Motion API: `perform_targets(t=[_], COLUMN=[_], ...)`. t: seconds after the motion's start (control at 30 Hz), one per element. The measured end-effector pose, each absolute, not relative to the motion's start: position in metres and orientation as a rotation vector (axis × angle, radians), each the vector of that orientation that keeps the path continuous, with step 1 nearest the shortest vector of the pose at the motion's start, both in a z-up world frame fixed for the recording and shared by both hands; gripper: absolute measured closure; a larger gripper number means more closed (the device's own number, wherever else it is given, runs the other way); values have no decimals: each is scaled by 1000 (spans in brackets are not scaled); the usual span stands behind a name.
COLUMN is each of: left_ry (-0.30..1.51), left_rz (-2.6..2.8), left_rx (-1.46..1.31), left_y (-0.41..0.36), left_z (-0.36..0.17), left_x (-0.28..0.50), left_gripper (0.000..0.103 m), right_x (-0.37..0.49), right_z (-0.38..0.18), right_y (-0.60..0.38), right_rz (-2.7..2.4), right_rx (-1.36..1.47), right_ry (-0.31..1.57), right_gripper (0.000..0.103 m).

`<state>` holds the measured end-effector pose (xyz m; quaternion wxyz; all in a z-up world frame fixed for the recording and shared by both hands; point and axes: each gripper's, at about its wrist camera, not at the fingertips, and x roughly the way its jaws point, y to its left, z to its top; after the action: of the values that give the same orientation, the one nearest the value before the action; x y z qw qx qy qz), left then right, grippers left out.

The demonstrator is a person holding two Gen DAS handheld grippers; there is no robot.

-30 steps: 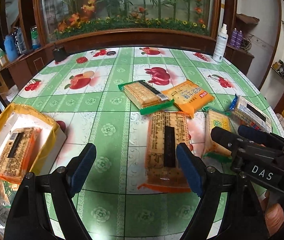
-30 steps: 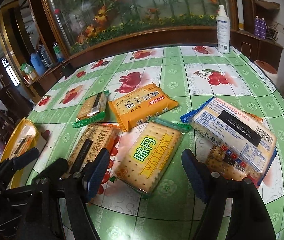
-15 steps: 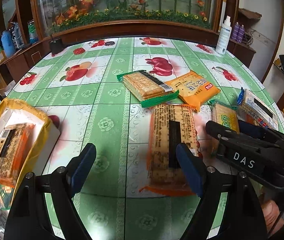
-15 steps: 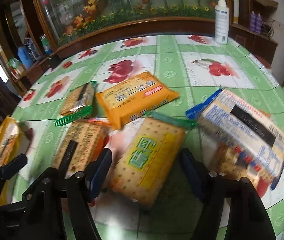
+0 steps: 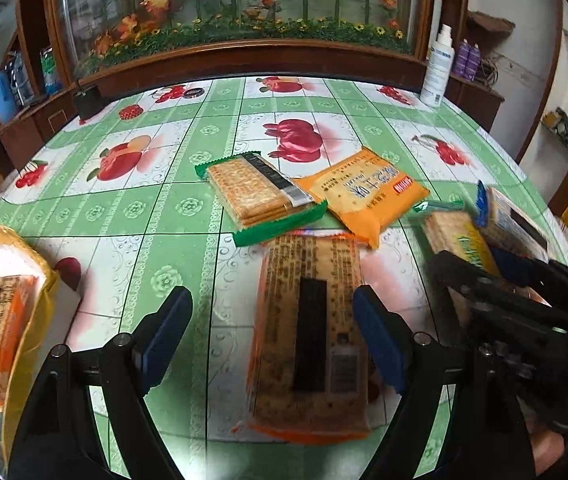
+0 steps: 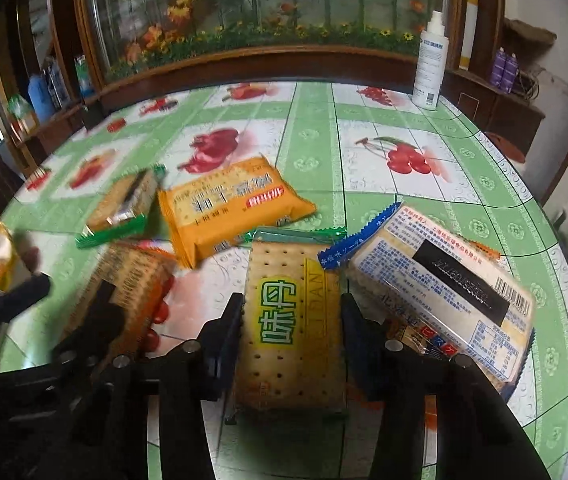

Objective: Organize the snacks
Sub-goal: 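Grasp a tan cracker pack with left tool while right tool grasps yellow WEIDAN pack, then lift both packs and carry them over the tray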

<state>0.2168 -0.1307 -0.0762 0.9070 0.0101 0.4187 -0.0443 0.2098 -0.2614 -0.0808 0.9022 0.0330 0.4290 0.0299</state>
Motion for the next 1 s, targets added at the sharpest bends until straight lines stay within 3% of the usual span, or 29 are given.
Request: perform_targets(t=[0.37,0.6,0.63,0.73,1.0], left_ry=[854,902,901,882,859], left_rz=[-233,-158,-162,-133,-87], left_rx=[-80,57,44,49,19], left_y=[-126,-145,-143,-137,-106], left_z=[-73,-90,-91,-88,-78], left_x=[218,224,224,220,189], left_gripper=[19,19,21,50,51], right_x=[200,200,200,199,196], right_z=[-57,-55,-54,-53,-49], right_y=[-270,-275,-275,-274,-270], right_rz=[138,147,148,151,175], right_rx=[184,204,205,209,211], right_ry=[798,792,790,779,765], right_gripper=[55,55,55,55,55])
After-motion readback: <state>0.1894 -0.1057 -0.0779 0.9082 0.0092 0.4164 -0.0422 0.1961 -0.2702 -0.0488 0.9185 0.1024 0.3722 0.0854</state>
